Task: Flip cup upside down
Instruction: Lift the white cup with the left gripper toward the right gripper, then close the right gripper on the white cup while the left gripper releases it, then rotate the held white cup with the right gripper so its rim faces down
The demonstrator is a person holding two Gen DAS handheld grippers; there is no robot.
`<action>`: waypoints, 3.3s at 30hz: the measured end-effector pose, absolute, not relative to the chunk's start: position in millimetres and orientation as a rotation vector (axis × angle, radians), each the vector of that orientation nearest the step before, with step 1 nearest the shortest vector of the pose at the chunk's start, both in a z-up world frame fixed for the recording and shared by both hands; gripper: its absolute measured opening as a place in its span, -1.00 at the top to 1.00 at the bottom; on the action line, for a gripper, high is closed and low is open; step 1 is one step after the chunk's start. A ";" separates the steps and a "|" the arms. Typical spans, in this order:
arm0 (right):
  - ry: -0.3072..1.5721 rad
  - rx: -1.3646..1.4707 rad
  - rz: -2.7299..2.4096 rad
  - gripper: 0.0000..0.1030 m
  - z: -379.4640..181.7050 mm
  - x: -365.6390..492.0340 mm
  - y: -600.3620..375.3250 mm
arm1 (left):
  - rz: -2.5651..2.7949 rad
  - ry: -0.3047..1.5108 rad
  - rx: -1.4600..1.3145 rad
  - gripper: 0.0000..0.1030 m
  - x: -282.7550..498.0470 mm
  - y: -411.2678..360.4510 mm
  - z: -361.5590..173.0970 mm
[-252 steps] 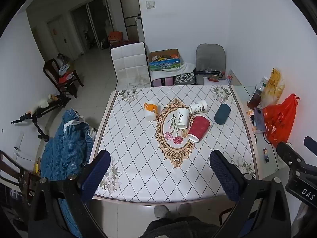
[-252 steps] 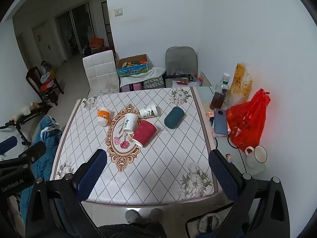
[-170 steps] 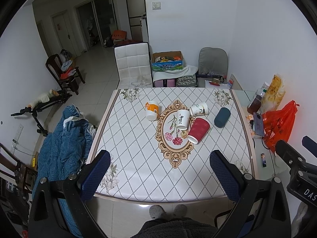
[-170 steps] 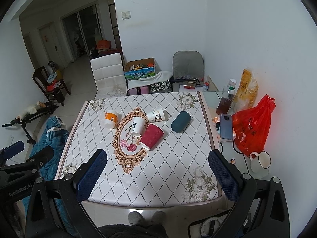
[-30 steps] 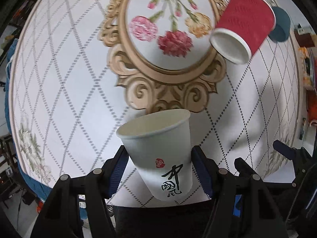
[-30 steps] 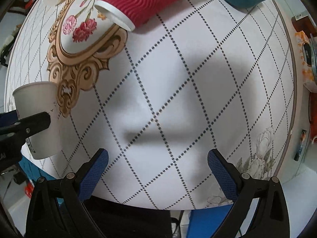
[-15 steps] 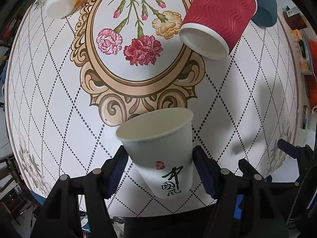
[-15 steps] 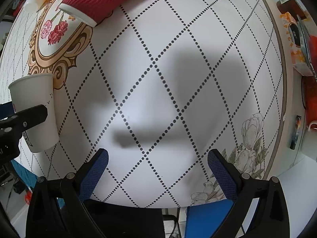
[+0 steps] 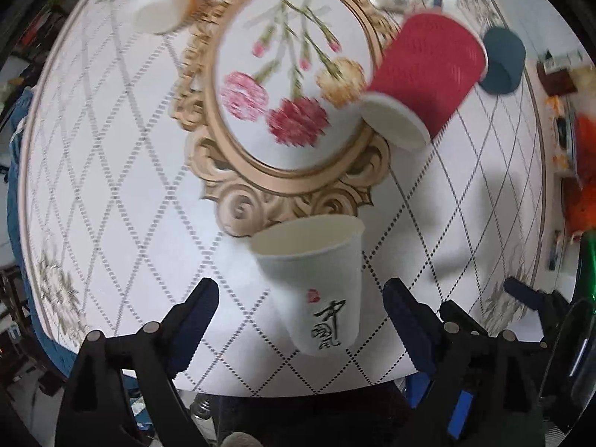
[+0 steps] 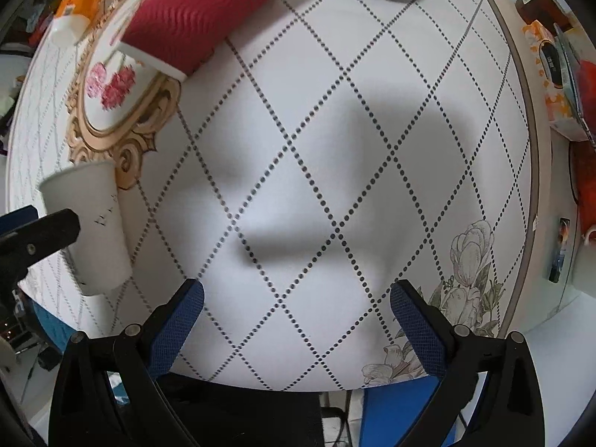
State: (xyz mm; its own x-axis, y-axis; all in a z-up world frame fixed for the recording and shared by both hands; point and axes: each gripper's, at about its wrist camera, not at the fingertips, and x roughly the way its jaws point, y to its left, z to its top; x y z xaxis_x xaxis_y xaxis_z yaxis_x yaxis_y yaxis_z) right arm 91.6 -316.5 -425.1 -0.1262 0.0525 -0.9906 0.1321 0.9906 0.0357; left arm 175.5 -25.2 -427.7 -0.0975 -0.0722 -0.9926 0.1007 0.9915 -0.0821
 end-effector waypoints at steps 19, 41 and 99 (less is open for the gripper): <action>1.642 0.108 0.206 -0.89 -350.3 117.8 -196.7 | 0.192 1.603 -0.127 -0.75 116.8 102.3 -401.0; 0.552 -2.162 0.916 -0.89 -349.3 14.2 -96.9 | 0.232 1.597 -0.177 -0.76 88.7 142.5 -439.5; 1.451 -1.820 0.860 -0.24 -448.1 134.9 -52.6 | 0.210 1.635 -0.085 -0.75 119.6 205.8 -463.0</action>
State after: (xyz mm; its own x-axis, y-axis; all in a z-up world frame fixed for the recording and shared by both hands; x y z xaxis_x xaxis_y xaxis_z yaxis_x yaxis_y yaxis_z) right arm 134.9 -52.6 -448.1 0.1730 -0.5550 -0.8136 -0.9802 -0.1776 -0.0872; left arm 119.6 205.8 -463.0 -0.0766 0.0719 -0.9945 -0.1820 0.9796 0.0849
